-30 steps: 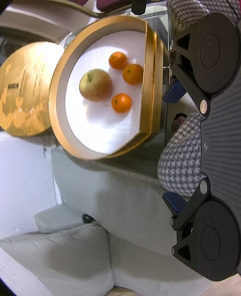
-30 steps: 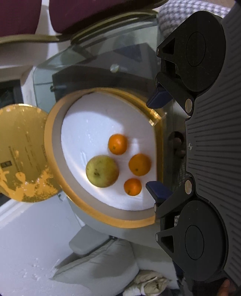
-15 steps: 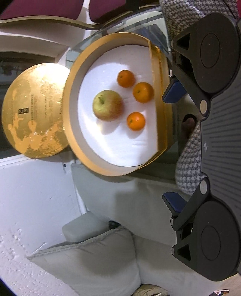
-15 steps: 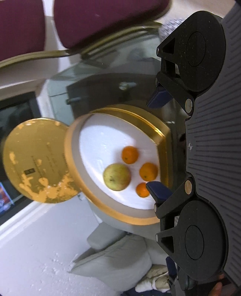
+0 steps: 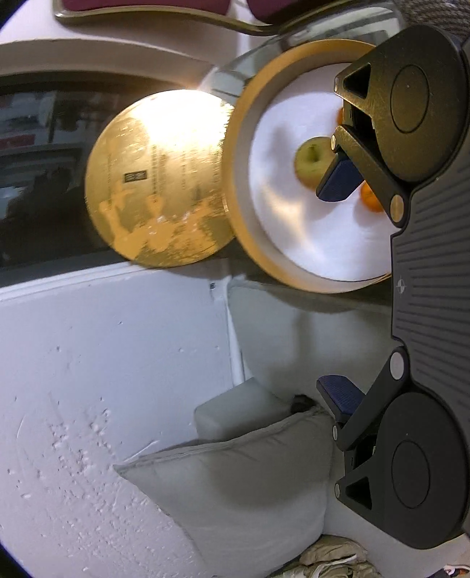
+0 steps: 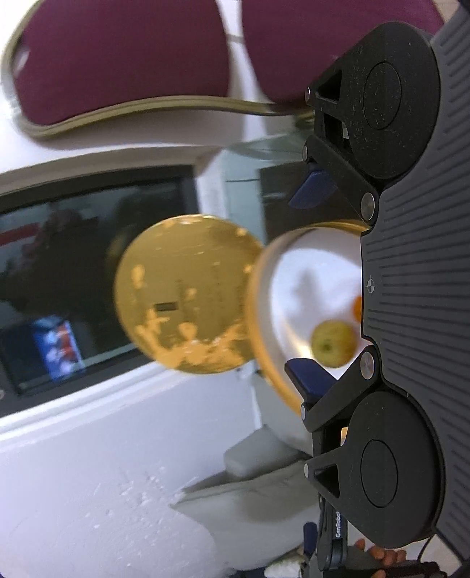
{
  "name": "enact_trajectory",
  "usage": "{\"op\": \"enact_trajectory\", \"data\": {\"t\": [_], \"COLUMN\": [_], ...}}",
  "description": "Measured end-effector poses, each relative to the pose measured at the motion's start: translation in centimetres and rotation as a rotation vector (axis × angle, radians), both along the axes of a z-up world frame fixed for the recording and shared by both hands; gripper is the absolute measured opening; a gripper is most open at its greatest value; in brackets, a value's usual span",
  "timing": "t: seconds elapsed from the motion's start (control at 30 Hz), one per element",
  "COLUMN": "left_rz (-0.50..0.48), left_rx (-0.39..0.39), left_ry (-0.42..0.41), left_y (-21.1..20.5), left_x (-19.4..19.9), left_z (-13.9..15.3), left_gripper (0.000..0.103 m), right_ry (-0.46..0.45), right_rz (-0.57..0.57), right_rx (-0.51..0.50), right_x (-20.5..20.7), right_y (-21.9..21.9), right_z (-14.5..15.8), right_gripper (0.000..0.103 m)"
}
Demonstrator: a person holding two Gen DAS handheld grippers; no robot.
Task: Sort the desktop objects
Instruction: 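Withdraw the open right tool from the box, then reach the right tool to the upright gold lid and grasp its rim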
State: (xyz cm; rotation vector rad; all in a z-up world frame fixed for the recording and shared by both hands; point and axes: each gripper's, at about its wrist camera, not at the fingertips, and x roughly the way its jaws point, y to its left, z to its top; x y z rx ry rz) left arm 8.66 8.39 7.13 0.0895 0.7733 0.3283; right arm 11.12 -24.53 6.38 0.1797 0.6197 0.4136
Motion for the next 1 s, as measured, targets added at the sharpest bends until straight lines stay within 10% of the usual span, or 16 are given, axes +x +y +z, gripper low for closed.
{"op": "enact_trajectory", "data": {"t": [0.47,1.0], "left_rz": [-0.017,-0.051], "left_rx": [-0.045,-0.034], "left_ry": [0.049,-0.037], "left_y": [3.3,5.1], "left_x": [5.3,23.2], "left_z": [-0.2,0.9], "left_gripper": [0.102,0.102], "right_ry": [-0.097,-0.196], "right_rz": [0.009,-0.084], "right_rx": [-0.041,0.029], "right_x": [6.5,22.8], "right_y": [1.8,3.2], "right_z": [4.1,5.4], "right_gripper": [0.097,0.101]}}
